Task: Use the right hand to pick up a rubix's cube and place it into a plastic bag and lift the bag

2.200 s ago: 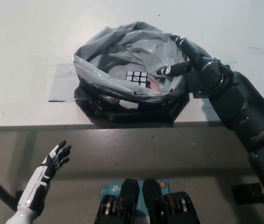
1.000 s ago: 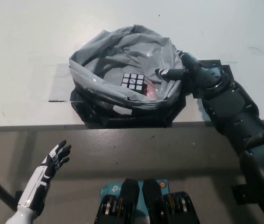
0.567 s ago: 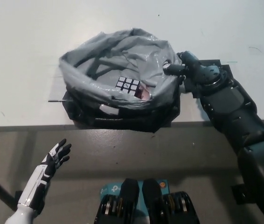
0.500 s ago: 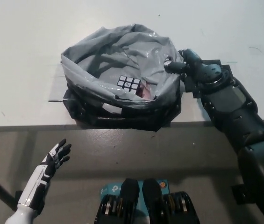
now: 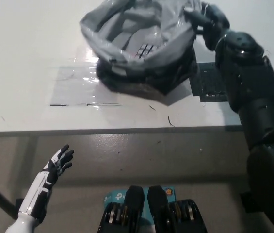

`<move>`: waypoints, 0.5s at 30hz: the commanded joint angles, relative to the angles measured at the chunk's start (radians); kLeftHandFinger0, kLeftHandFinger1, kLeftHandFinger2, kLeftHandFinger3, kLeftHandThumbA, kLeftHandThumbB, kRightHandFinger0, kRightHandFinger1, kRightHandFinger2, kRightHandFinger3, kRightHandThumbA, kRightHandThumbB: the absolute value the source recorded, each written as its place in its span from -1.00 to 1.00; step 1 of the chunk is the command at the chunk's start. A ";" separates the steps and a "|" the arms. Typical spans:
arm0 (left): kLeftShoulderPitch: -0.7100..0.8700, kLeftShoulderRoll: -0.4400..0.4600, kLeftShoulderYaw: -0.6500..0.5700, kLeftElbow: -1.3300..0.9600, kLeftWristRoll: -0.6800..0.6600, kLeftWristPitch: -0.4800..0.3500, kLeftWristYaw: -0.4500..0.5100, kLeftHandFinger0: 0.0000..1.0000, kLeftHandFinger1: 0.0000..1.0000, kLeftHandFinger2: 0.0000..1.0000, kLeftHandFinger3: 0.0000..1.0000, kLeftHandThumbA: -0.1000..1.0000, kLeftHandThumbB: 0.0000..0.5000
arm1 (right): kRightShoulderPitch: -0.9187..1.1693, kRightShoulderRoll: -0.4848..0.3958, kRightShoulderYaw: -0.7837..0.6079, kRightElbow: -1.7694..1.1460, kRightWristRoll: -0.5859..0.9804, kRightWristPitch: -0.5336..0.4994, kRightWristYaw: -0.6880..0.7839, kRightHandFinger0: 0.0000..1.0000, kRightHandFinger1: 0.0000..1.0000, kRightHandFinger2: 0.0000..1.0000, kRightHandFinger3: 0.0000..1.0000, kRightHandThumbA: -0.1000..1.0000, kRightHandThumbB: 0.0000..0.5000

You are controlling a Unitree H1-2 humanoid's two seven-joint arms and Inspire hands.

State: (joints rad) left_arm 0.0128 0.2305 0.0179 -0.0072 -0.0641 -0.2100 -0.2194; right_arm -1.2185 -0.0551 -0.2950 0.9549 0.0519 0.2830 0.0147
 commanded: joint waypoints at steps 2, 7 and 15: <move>-0.010 0.014 0.003 -0.014 0.000 -0.025 -0.001 1.00 1.00 1.00 1.00 0.97 0.15 | -0.138 0.033 -0.049 -0.141 0.136 0.124 0.007 -1.00 -0.64 0.11 -0.67 -0.78 -0.40; -0.012 0.013 0.004 -0.015 -0.003 -0.019 -0.001 1.00 1.00 1.00 1.00 0.98 0.16 | -0.235 0.037 -0.053 -0.188 0.170 0.179 0.012 -1.00 -0.67 0.20 -0.38 -0.64 -0.39; -0.021 0.017 0.004 -0.022 0.007 -0.011 0.002 1.00 1.00 1.00 1.00 0.99 0.12 | -0.435 0.023 -0.079 -0.166 0.237 0.187 -0.035 -1.00 -0.49 0.44 0.58 -0.67 -0.38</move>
State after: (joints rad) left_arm 0.0127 0.2303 0.0176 -0.0071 -0.0626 -0.2093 -0.2194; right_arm -1.3972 -0.0215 -0.3516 0.8363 0.1763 0.4395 0.0076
